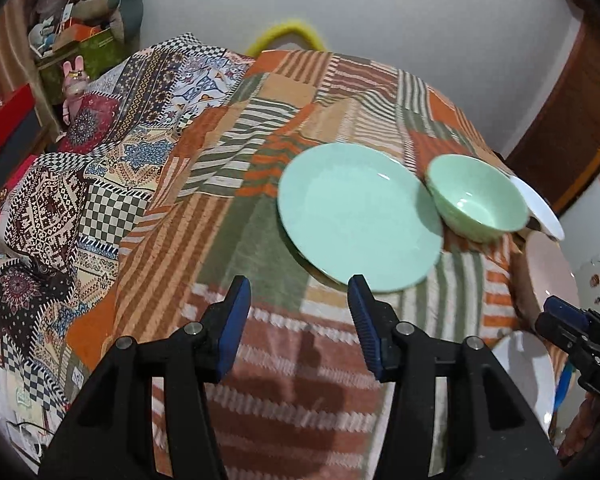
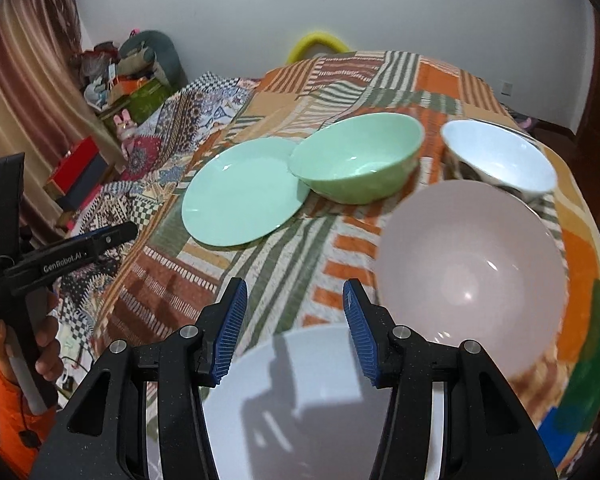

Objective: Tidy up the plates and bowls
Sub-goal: 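Move both grippers to the mint-green plate rim and close them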

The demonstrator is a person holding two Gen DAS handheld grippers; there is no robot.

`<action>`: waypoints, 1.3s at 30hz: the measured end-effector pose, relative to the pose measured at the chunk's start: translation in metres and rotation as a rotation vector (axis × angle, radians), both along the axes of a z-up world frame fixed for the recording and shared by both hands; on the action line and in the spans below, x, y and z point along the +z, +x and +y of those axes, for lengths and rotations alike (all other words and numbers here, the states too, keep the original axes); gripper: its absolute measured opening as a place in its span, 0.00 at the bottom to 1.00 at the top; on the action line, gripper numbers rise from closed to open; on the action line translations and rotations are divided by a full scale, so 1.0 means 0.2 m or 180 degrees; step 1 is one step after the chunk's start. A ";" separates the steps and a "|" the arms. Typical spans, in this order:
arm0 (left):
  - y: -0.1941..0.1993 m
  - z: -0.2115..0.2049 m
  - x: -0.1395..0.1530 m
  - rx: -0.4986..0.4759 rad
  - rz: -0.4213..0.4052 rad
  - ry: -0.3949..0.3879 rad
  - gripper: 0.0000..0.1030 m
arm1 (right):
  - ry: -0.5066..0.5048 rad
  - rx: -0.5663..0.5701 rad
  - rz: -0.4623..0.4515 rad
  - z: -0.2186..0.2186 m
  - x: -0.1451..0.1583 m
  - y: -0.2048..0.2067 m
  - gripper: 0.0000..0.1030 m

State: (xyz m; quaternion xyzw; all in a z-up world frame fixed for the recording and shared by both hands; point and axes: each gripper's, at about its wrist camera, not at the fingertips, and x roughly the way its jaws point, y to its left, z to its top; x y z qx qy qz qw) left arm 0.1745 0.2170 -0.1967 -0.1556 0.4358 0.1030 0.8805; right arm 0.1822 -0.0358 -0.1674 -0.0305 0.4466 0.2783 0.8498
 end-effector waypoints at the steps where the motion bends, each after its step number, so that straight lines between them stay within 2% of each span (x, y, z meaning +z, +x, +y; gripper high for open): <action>1: 0.02 0.01 -0.01 -0.0003 0.0001 -0.0001 0.49 | -0.0004 -0.0008 0.0024 0.02 -0.01 0.02 0.45; 4: 0.09 0.07 -0.06 -0.0007 0.0035 -0.0052 0.49 | 0.0032 -0.0017 0.0115 0.06 -0.03 0.10 0.45; 10: 0.25 0.16 -0.16 -0.0023 0.0112 -0.0134 0.49 | -0.0098 -0.0014 0.0179 0.17 -0.11 0.20 0.45; 14: 0.35 0.18 -0.22 -0.0134 0.0120 -0.0197 0.48 | -0.0155 0.0010 0.0220 0.23 -0.15 0.26 0.45; 18: 0.44 0.18 -0.27 -0.0242 0.0156 -0.0275 0.32 | -0.0234 0.0018 0.0201 0.28 -0.17 0.30 0.45; 23: 0.52 0.18 -0.33 -0.0256 0.0187 -0.0255 0.23 | -0.0264 0.0039 0.0309 0.30 -0.21 0.36 0.31; 24: 0.53 0.18 -0.33 -0.0256 0.0178 -0.0242 0.22 | -0.0258 0.0044 0.0342 0.31 -0.22 0.38 0.29; 26: 0.52 0.19 -0.34 -0.0259 0.0156 -0.0234 0.18 | -0.0260 0.0074 0.0393 0.33 -0.24 0.39 0.17; 31: 0.47 0.23 -0.33 -0.0289 0.0145 -0.0459 0.16 | -0.0327 0.0033 0.0423 0.34 -0.27 0.41 0.17; 39: 0.26 0.17 -0.32 -0.0347 0.0194 -0.0560 0.17 | -0.0381 0.0215 0.0457 0.35 -0.26 0.34 0.17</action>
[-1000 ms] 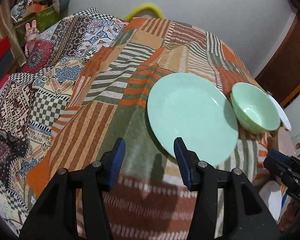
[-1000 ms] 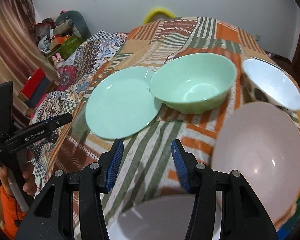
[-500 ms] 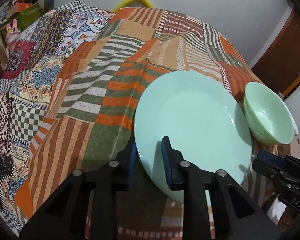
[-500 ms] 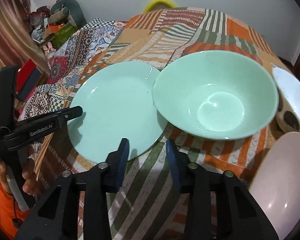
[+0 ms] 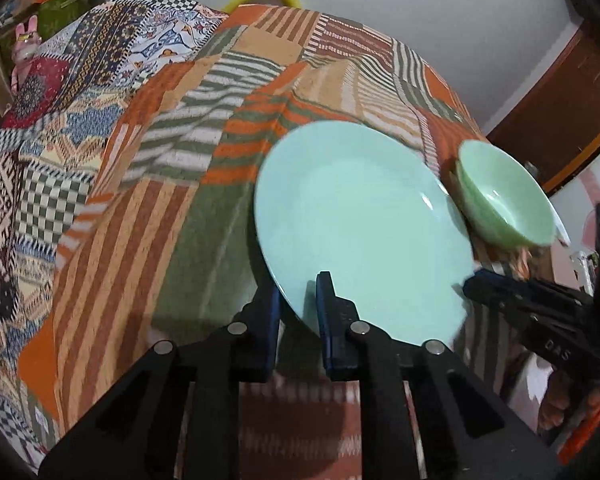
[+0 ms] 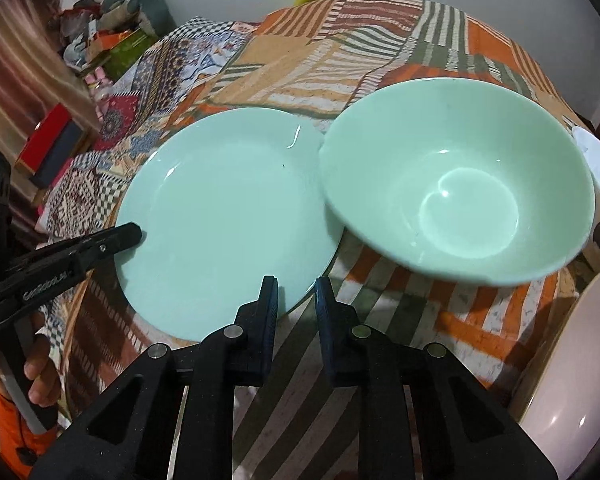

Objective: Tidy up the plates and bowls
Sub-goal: 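Move both grippers to the mint-green plate rim and close them, then lift the mint-green plate with both grippers and carry it over the white plate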

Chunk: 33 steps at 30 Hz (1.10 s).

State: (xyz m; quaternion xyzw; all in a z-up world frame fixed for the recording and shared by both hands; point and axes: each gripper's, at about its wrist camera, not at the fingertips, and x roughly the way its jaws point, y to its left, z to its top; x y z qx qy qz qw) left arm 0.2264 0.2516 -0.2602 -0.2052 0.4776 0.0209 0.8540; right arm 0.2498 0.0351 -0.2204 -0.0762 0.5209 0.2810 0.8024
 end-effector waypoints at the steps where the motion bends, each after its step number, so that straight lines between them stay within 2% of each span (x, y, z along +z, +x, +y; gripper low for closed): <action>1: -0.03 -0.01 0.00 -0.0005 0.0000 -0.0031 0.17 | -0.0001 0.0035 0.0004 0.00 0.00 -0.01 0.17; 6: -0.15 -0.02 0.02 -0.0012 0.0034 -0.0238 0.18 | 0.0037 0.0077 0.0035 0.00 -0.01 -0.02 0.17; 8: -0.17 -0.02 0.01 0.0017 0.0065 -0.0242 0.18 | 0.0100 0.0063 0.0094 -0.01 -0.01 -0.01 0.17; 11: -0.16 0.02 0.02 0.0130 0.0108 -0.0116 0.18 | 0.0077 0.0033 0.0052 -0.02 -0.01 -0.01 0.17; 14: -0.13 0.04 0.06 0.0223 0.0045 0.0288 0.18 | 0.0044 0.0013 0.0013 -0.01 0.00 -0.01 0.17; 15: -0.12 0.05 0.07 0.0226 0.0030 0.0335 0.18 | 0.0008 0.0013 -0.0020 0.00 0.00 0.00 0.17; 22: 0.06 0.13 0.03 0.0240 0.0056 0.0449 0.18 | -0.0016 0.0013 0.0016 0.05 -0.03 0.03 0.17; 29: 0.18 0.15 -0.02 0.0116 0.0058 0.0261 0.18 | -0.0046 0.0033 0.0047 0.09 -0.05 0.07 0.20; 33: 0.17 0.12 -0.01 0.0095 0.0071 0.0298 0.18 | -0.0093 0.0067 0.0035 0.10 -0.05 0.07 0.21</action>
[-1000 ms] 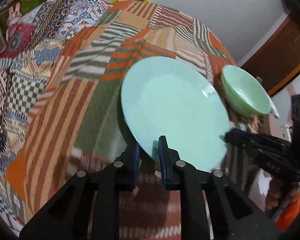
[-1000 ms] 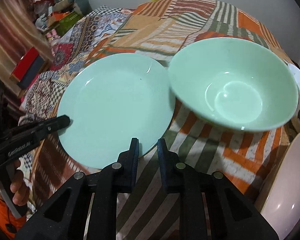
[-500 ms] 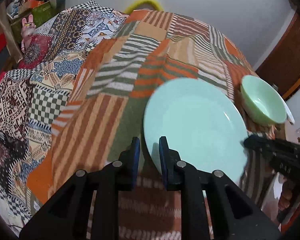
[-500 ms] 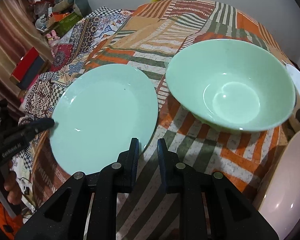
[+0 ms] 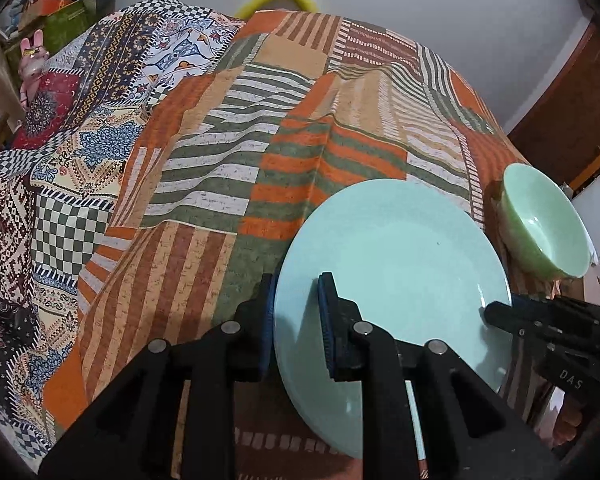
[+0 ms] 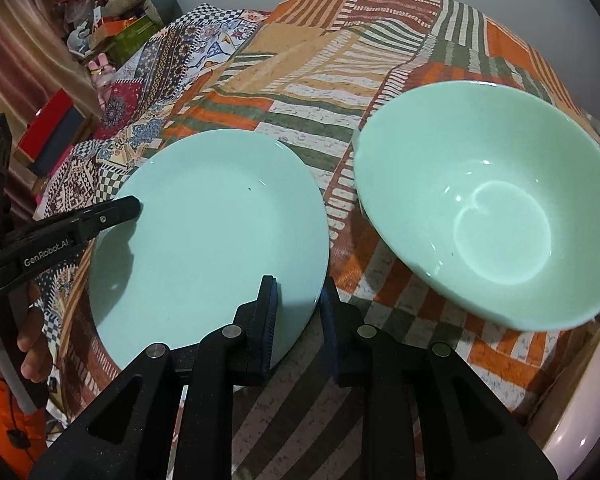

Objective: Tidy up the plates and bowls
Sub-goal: 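Lift the mint-green plate with both grippers and carry it over the white plate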

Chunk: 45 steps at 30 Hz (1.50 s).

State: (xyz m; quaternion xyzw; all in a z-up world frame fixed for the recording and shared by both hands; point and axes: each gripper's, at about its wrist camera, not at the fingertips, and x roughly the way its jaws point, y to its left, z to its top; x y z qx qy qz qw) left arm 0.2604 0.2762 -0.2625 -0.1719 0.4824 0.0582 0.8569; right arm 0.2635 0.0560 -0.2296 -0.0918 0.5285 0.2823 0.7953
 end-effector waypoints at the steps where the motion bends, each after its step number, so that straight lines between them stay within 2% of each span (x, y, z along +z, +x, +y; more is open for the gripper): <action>1: -0.01 -0.01 0.00 -0.0015 0.0005 0.0015 0.18 | -0.0006 0.0003 0.0000 0.00 0.00 0.00 0.21; 6: -0.10 -0.07 0.03 -0.0087 0.0011 0.0131 0.18 | -0.0002 0.0030 0.0052 -0.03 0.02 -0.04 0.20; 14: -0.24 -0.16 0.10 -0.0136 -0.0028 0.0056 0.18 | 0.0212 -0.0095 0.0079 -0.12 0.09 -0.09 0.21; 30: -0.52 -0.36 0.38 -0.0148 -0.0291 0.0066 0.18 | 0.0530 -0.0184 -0.0204 -0.32 0.32 -0.34 0.21; 45: -0.72 -0.57 0.59 -0.0258 -0.0519 0.0150 0.18 | 0.0765 -0.0275 -0.0347 -0.54 0.43 -0.50 0.21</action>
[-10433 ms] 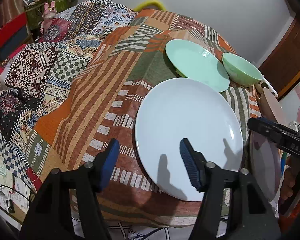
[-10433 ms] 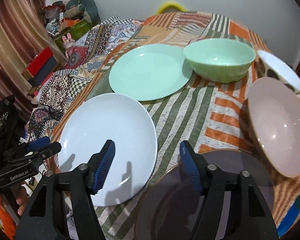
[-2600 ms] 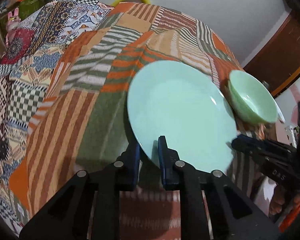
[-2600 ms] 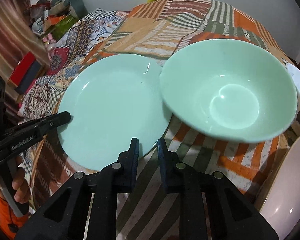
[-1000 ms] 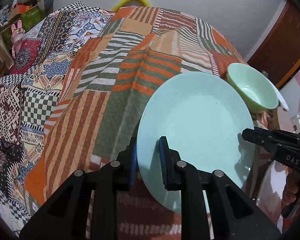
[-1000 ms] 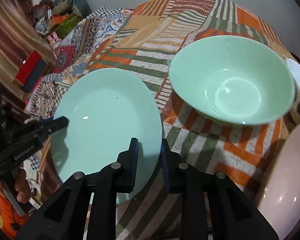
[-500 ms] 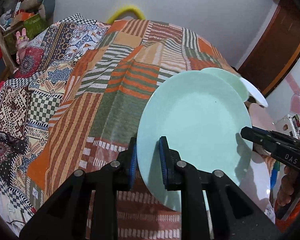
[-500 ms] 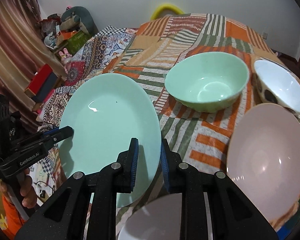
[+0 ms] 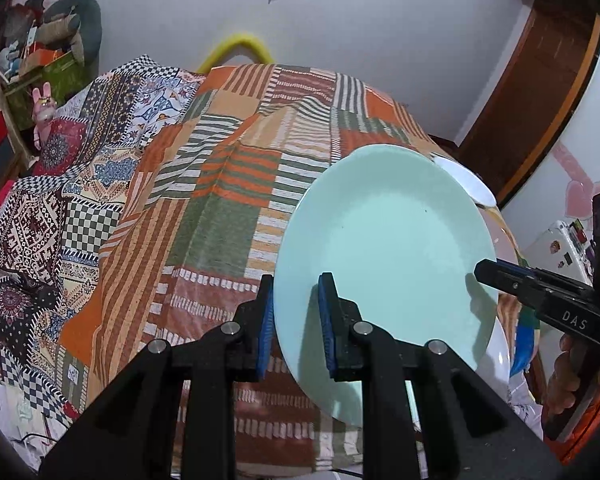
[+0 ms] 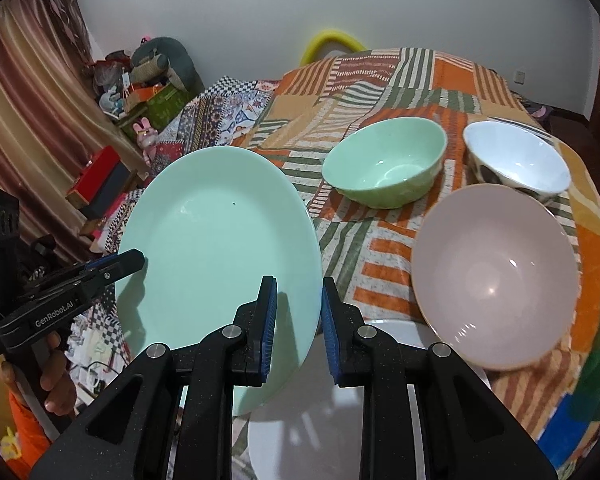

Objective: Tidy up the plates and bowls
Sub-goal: 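Lift the mint-green plate with both grippers and carry it over the white plate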

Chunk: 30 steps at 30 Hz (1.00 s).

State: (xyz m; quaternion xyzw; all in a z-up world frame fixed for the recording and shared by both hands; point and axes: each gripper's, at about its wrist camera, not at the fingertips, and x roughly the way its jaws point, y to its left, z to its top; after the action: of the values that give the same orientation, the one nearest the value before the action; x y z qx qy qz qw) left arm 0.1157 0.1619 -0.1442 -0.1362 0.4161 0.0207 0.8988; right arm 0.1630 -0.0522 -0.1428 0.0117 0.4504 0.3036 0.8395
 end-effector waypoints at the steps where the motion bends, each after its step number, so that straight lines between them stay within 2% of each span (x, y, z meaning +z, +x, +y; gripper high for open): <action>1: -0.01 -0.02 0.01 -0.0010 -0.0006 0.0014 0.18 | 0.0005 -0.0005 -0.0007 -0.01 0.00 -0.01 0.21; 15: -0.13 -0.23 -0.01 -0.0163 0.0073 0.0014 0.18 | 0.0108 -0.0131 0.0020 -0.21 -0.01 -0.16 0.21; 30: -0.13 -0.43 -0.10 -0.0472 0.0273 0.0019 0.19 | 0.0168 -0.0362 0.0193 -0.43 -0.09 -0.26 0.21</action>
State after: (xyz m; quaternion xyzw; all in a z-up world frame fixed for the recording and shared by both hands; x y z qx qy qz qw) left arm 0.0902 0.0764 -0.1641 -0.1013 0.4631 -0.0389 0.8796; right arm 0.1118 -0.1384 -0.1599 0.0687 0.4661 0.2668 0.8408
